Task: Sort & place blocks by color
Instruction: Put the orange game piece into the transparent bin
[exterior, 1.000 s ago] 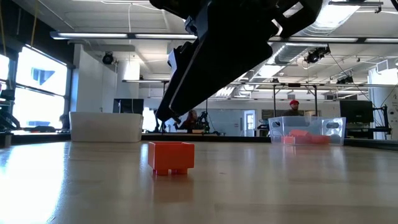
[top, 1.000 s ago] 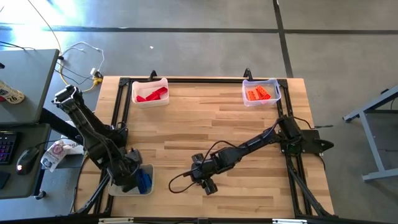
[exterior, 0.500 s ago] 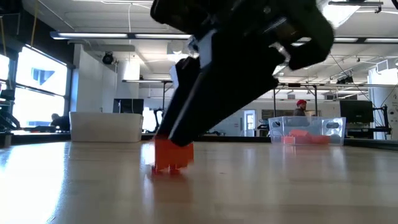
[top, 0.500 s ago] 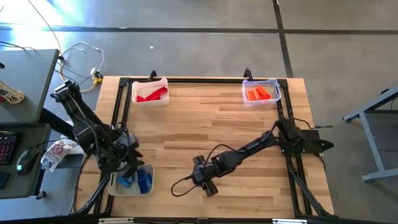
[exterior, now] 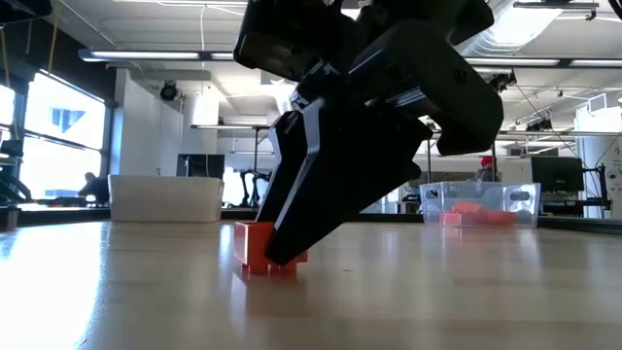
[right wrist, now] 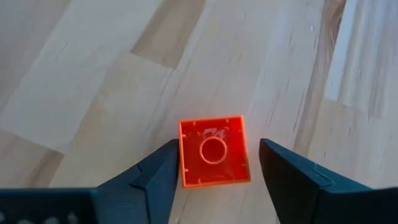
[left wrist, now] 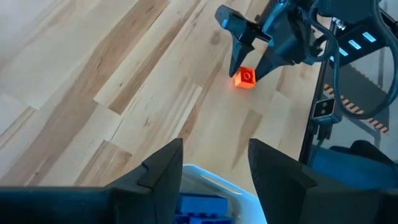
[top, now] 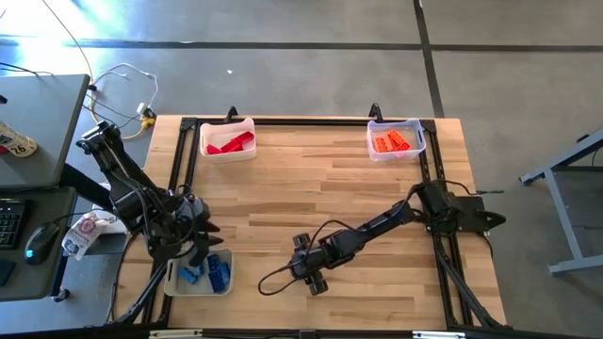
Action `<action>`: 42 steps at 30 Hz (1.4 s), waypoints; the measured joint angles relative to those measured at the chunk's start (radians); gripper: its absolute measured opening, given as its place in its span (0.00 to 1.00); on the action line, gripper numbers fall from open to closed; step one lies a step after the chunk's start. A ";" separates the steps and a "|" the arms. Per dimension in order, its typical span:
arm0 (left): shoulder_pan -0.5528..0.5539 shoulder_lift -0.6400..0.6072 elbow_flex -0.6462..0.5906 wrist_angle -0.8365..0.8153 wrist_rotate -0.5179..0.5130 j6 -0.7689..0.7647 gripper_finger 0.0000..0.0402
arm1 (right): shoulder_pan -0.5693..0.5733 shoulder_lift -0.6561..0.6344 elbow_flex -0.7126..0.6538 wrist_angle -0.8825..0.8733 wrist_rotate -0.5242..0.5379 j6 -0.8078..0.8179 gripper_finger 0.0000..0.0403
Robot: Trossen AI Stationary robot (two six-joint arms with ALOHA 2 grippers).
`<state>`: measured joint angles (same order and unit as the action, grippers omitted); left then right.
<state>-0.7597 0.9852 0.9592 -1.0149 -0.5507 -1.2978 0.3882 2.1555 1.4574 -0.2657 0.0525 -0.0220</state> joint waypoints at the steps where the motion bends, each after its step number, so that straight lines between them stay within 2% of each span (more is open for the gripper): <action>1: 0.000 0.000 0.000 0.000 0.000 0.004 0.42 | 0.000 0.000 0.000 -0.003 -0.001 0.009 0.50; 9: 0.000 0.000 0.000 0.000 -0.030 0.011 0.42 | -0.001 0.000 0.000 -0.023 -0.031 0.049 0.27; 17: 0.000 0.000 0.000 0.000 -0.066 0.011 0.42 | -0.002 -0.011 0.000 -0.057 0.010 0.049 0.27; 24: 0.012 0.000 0.000 0.001 -0.093 0.055 0.42 | -0.009 -0.103 0.000 -0.152 0.093 0.045 0.27; 35: 0.153 0.000 0.000 0.024 -0.082 0.214 0.42 | -0.075 -0.244 0.000 -0.421 0.280 0.040 0.27; 42: 0.248 0.000 0.000 0.074 -0.038 0.351 0.42 | -0.131 -0.317 0.000 -0.541 0.345 0.040 0.27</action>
<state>-0.5114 0.9852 0.9592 -0.9407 -0.5882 -0.9467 0.2575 1.8389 1.4574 -0.8069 0.3975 0.0181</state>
